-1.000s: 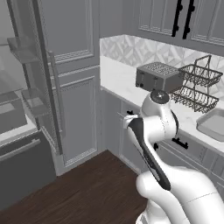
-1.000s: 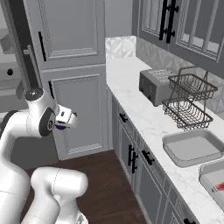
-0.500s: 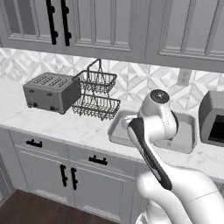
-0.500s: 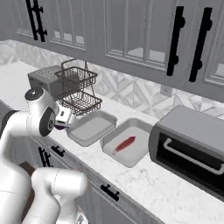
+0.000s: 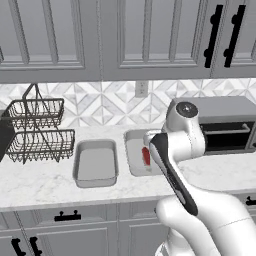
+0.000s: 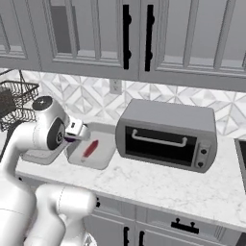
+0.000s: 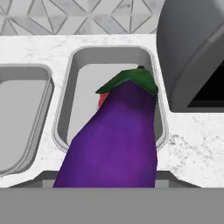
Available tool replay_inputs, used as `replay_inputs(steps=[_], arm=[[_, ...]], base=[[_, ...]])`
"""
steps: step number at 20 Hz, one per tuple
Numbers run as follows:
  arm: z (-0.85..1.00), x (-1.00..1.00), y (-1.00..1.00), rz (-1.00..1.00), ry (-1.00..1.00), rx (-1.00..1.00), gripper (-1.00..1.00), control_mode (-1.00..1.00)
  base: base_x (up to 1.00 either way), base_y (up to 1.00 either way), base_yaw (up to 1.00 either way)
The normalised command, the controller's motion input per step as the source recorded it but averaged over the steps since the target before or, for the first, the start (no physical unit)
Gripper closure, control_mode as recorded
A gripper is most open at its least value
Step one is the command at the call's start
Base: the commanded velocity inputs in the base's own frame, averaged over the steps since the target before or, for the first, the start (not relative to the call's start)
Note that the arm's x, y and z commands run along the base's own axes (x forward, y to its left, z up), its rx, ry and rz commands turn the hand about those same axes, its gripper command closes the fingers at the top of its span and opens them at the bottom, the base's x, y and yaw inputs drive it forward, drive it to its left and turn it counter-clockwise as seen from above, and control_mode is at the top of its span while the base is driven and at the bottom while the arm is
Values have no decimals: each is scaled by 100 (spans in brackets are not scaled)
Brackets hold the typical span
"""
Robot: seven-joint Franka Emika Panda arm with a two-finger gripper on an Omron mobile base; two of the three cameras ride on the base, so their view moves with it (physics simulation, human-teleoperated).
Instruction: Place one eggplant and one steak in each tupperware on the nearby counter, to pack two identical lunches.
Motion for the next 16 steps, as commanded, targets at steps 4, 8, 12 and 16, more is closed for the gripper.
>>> replay_inputs(steps=[4,8,12,16], arm=[[-24,67,-35,-6,4,0,100,-100],[-31,91,0,-2,1,0,100,-100],[-53,69,0,-3,2,0,100,-100],[-68,60,-6,-4,11,0,100,-100]], base=[[11,0,0],[0,0,0],[0,0,0],[0,0,0]])
